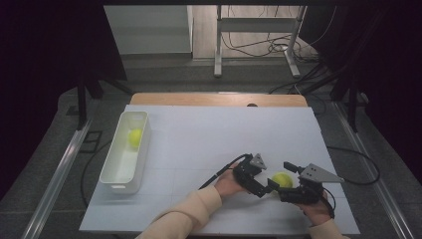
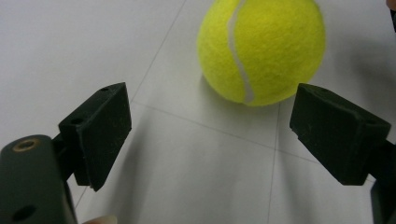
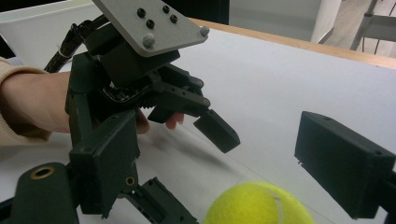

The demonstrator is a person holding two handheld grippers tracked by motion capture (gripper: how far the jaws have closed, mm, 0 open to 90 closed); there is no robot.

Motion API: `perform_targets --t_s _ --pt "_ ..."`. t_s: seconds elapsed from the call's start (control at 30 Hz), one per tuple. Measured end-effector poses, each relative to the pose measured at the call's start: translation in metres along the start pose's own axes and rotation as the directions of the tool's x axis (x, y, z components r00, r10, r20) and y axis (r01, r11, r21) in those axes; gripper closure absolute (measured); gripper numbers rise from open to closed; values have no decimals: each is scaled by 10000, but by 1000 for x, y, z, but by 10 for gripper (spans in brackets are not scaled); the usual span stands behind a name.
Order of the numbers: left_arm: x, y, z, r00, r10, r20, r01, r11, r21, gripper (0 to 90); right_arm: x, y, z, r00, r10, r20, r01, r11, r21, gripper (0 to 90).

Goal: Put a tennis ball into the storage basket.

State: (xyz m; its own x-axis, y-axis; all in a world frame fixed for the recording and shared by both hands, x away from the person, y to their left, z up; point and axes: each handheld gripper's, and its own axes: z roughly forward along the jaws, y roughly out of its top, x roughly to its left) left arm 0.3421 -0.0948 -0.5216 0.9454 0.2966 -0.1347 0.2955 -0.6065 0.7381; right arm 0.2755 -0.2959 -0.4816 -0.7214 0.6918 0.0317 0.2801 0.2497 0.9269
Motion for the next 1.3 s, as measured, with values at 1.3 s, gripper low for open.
perform_targets --t_s 1.3 --pt "-12 19 21 9955 197 928 -173 9995 -273 224 -11 -5 -7 9966 406 710 -412 9991 73 148"
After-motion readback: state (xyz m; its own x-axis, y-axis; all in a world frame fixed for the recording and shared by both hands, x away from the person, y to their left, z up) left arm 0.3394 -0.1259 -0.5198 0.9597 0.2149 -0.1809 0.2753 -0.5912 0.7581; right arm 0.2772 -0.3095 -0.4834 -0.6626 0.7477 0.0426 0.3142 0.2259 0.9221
